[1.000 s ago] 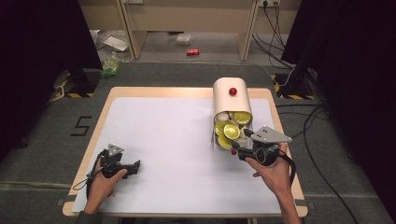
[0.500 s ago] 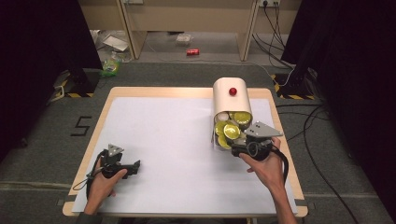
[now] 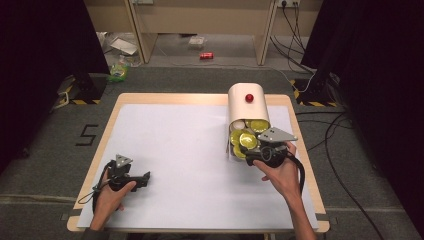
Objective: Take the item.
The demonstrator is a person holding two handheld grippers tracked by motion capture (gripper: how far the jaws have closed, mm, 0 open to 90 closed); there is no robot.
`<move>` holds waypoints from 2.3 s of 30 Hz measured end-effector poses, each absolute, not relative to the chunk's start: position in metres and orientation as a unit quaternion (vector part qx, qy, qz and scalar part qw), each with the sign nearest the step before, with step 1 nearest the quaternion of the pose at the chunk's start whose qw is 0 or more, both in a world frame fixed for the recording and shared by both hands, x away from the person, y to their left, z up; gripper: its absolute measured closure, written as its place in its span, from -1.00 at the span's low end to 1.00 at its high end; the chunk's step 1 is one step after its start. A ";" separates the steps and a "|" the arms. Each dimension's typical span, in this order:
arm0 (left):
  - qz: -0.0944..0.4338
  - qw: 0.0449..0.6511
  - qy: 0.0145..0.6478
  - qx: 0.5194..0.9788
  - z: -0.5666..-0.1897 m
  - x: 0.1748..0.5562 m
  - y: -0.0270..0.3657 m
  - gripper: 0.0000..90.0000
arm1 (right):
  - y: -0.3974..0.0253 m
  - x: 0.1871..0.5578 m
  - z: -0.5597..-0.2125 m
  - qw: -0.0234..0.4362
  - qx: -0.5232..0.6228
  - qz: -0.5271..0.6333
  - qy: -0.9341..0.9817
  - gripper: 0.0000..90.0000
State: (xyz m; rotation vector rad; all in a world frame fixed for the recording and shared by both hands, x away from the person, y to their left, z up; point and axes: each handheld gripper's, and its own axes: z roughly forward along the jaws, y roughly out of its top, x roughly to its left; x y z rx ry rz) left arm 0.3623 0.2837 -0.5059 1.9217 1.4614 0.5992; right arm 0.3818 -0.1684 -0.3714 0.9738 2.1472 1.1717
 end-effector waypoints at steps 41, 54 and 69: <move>0.227 0.322 0.557 0.731 -0.506 0.362 0.284 -1.00 | -0.159 0.382 -0.361 0.276 0.344 0.434 0.785 -0.13; 0.226 0.323 0.557 0.731 -0.506 0.362 0.284 -1.00 | -0.161 0.376 -0.352 0.277 0.345 0.449 0.776 -0.13; 0.226 0.323 0.557 0.731 -0.506 0.362 0.284 -1.00 | -0.159 0.372 -0.346 0.278 0.342 0.454 0.774 -0.12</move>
